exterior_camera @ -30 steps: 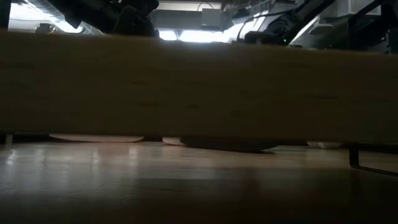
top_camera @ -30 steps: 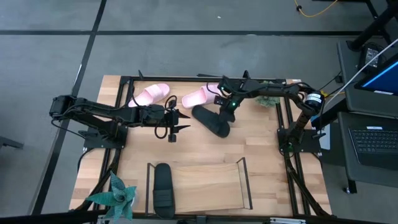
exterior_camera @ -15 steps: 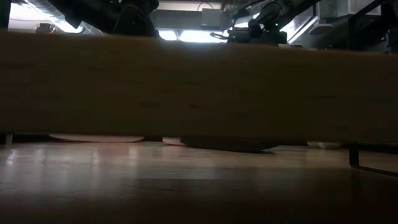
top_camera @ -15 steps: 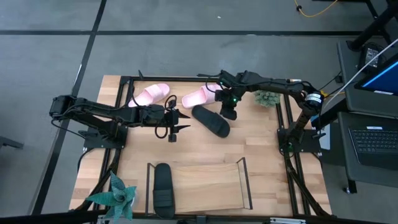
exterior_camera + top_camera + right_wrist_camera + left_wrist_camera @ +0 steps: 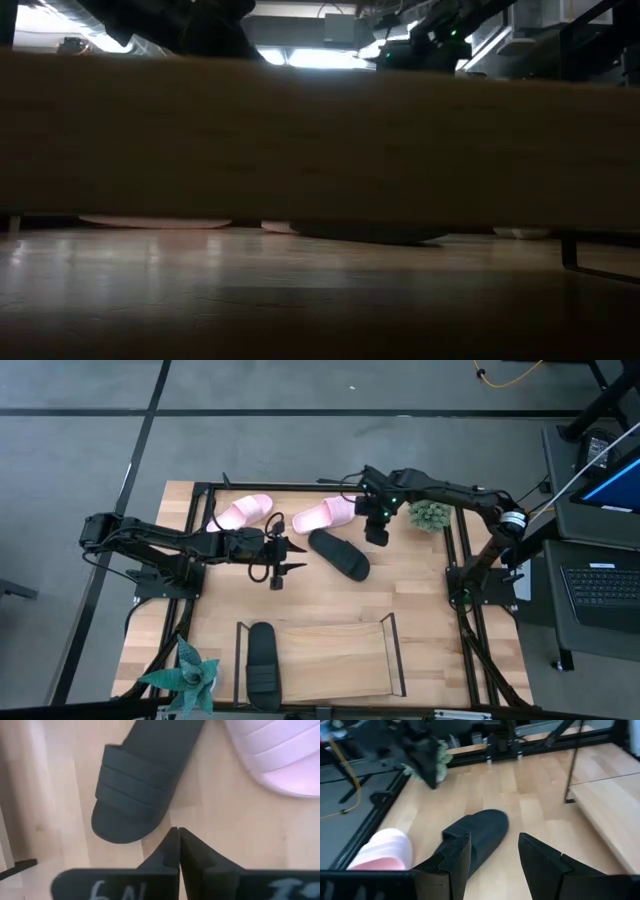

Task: Pick and place slides into the shelf
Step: Put the black slide on the shelf

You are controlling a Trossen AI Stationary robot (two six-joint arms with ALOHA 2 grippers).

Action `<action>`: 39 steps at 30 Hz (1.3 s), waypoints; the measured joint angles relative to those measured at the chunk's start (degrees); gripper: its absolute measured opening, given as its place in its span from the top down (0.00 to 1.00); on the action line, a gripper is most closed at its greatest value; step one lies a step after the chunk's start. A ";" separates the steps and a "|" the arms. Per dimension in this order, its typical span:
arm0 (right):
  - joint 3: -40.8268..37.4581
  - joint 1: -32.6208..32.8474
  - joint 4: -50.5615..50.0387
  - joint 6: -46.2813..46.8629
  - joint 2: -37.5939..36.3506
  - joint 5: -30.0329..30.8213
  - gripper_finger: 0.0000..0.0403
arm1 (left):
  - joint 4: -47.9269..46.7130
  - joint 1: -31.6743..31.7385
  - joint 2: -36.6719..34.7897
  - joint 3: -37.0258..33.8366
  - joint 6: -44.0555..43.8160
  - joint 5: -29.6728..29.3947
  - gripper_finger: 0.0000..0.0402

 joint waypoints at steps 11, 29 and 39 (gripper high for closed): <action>-9.78 -2.61 10.35 5.20 -15.60 6.76 0.99 | 1.82 -0.37 0.00 0.00 -0.12 1.19 0.61; -42.88 3.70 49.66 17.00 -44.05 7.03 0.99 | -3.30 10.76 5.47 9.91 -10.51 11.82 0.61; -53.36 7.40 64.52 16.04 -45.76 7.64 0.99 | -14.48 15.55 18.41 22.90 -10.38 16.41 0.61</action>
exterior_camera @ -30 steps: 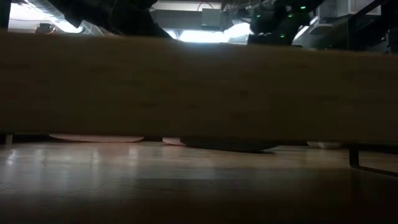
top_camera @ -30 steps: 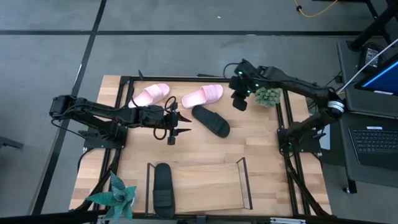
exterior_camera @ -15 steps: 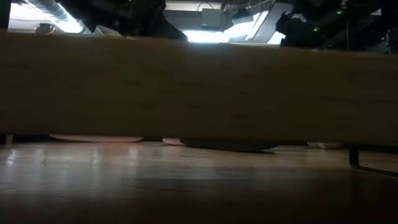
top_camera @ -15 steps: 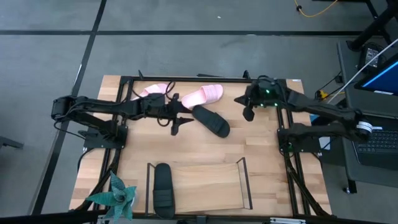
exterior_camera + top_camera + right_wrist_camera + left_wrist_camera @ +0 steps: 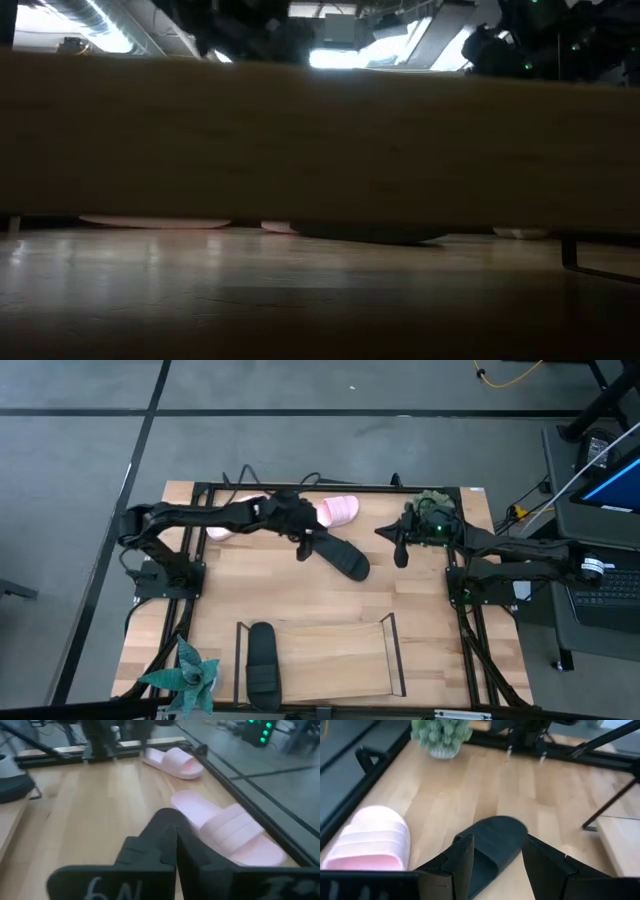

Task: Pick and place slides into the shelf
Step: Put the black slide on the shelf

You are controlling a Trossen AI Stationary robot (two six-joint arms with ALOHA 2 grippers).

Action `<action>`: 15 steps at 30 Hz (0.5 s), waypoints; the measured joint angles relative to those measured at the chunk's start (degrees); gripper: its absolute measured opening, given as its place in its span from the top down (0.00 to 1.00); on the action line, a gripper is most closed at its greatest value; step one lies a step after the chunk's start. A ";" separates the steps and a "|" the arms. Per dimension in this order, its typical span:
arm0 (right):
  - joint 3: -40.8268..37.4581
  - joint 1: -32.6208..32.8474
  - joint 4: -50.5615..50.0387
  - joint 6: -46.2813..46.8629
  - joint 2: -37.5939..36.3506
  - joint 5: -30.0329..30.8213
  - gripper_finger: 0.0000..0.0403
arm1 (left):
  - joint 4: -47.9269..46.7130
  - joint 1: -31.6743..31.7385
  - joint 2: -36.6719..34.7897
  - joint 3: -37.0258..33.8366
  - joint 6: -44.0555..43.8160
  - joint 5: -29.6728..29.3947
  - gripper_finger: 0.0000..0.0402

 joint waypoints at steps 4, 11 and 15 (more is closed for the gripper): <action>-3.37 1.34 5.37 -1.32 -0.02 -0.25 1.00 | -1.07 1.33 5.07 3.64 0.20 2.28 0.61; -4.19 2.29 6.74 -2.60 -0.02 -0.23 1.00 | -3.97 3.23 10.50 8.64 -0.10 6.41 0.61; -4.19 2.50 6.50 -2.83 -0.02 -5.78 0.99 | -4.75 3.44 12.33 11.08 -0.12 6.62 0.61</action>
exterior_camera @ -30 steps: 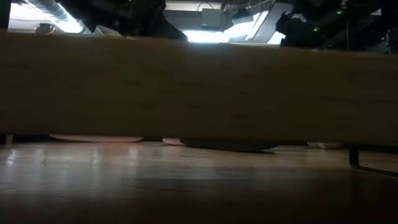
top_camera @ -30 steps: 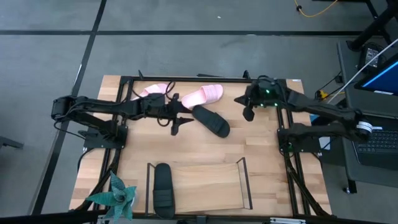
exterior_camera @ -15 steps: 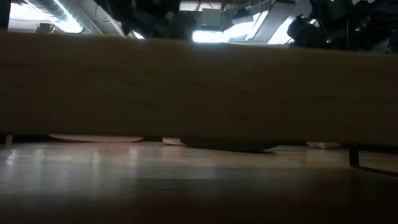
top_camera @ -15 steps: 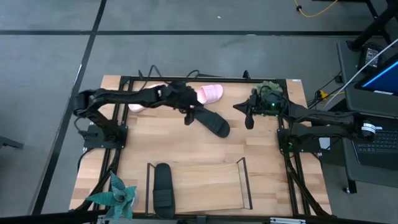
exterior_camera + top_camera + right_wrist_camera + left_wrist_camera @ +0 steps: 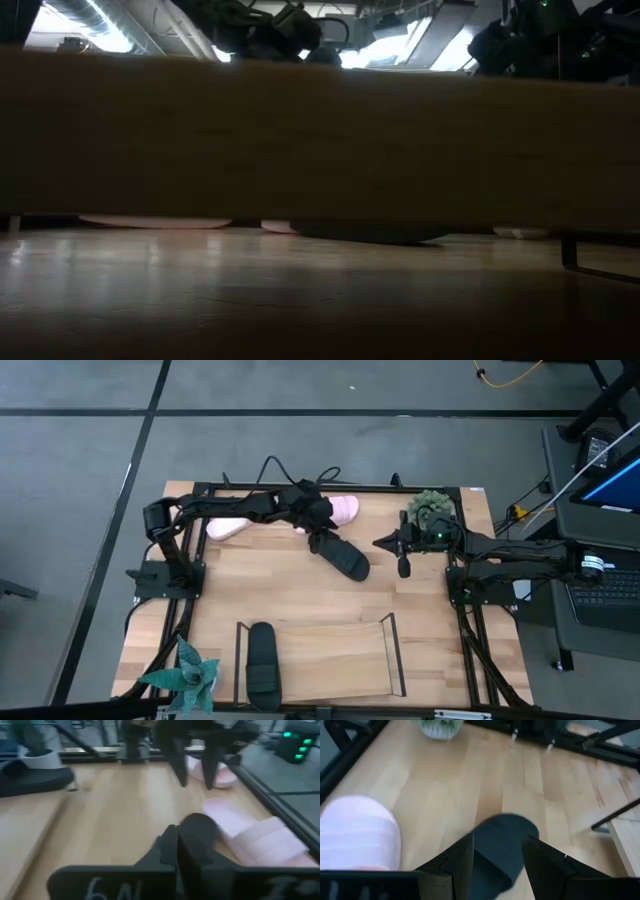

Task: Pick and place slides into the shelf
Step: Put the black slide on the shelf

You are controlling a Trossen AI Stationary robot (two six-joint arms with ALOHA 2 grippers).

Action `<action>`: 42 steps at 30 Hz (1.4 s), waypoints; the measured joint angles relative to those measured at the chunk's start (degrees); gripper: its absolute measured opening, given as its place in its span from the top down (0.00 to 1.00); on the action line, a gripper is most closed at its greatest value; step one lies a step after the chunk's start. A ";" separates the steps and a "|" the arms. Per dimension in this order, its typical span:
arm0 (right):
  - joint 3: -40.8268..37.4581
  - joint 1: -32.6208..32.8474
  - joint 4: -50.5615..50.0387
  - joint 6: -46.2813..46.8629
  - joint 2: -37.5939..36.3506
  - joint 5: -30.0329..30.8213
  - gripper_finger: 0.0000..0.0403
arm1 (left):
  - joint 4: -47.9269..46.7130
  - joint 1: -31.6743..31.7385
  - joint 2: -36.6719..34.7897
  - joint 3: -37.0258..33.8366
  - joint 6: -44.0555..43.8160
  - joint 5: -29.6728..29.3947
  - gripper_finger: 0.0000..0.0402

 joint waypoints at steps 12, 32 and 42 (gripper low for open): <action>0.00 -0.01 -0.15 -0.33 0.11 -0.89 0.95 | -1.61 -0.11 0.88 1.20 -2.05 1.23 0.61; 0.00 -0.01 -0.98 3.39 0.15 -1.11 0.88 | -0.43 1.26 8.22 4.37 -13.91 8.75 0.61; 0.00 -0.02 -2.06 3.28 0.15 -1.11 0.87 | -12.64 1.55 15.77 14.33 -15.37 10.23 0.61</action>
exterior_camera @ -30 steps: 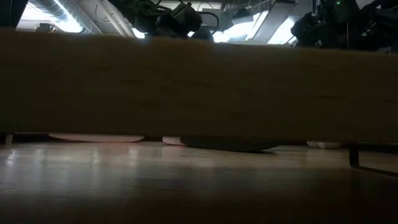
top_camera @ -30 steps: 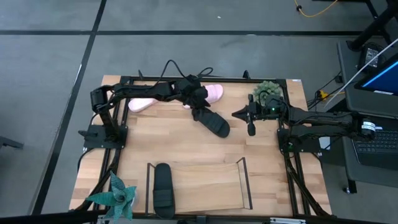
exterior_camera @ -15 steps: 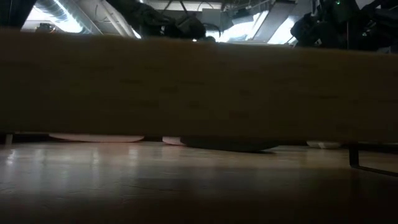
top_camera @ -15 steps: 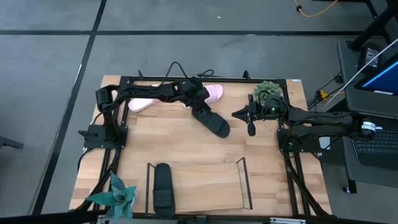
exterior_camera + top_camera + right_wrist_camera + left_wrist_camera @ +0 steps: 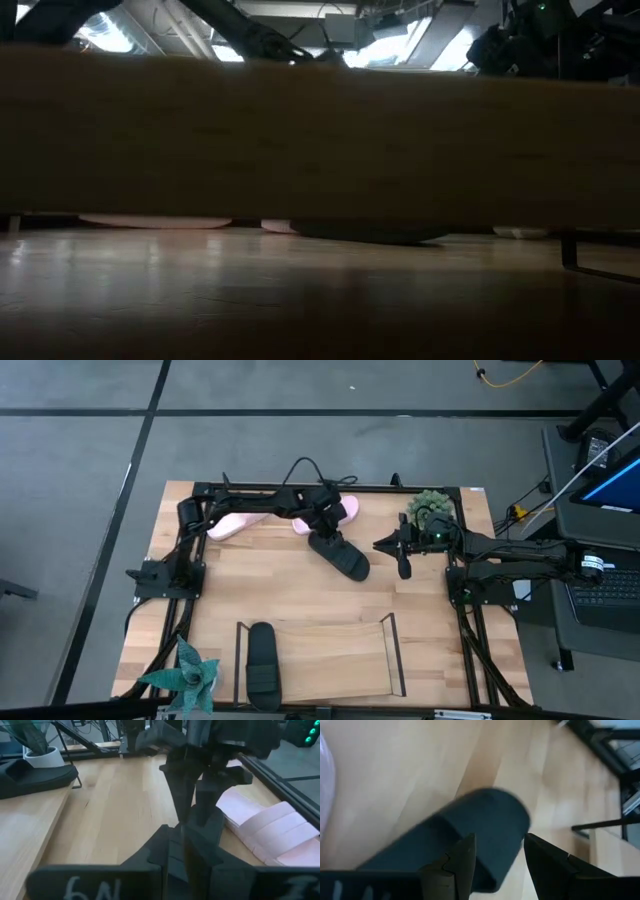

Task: Pick and place slides into the shelf
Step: Put the black slide on the shelf

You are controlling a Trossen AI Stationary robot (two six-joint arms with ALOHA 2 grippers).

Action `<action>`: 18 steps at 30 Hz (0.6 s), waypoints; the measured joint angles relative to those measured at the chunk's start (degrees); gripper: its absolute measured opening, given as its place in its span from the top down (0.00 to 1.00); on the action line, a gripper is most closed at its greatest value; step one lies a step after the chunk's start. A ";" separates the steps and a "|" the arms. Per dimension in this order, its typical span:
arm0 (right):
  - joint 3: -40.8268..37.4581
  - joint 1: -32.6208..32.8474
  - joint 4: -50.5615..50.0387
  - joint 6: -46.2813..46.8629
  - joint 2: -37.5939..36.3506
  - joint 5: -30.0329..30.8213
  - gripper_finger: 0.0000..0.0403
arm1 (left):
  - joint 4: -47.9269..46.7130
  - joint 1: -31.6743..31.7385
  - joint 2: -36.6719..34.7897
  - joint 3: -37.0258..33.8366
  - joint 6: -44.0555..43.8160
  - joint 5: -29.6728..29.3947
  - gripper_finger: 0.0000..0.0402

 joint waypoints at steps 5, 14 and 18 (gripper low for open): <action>0.00 -0.01 -1.56 -0.13 0.00 0.02 0.87 | -1.52 0.00 1.93 1.46 -0.10 0.06 0.61; 0.00 -0.01 -1.98 -0.19 0.09 0.02 0.87 | -3.48 -0.25 2.82 1.51 -3.99 0.17 0.61; 0.00 0.00 -1.98 -0.18 0.09 0.02 0.87 | -3.47 -1.13 2.82 1.51 -4.30 -0.08 0.61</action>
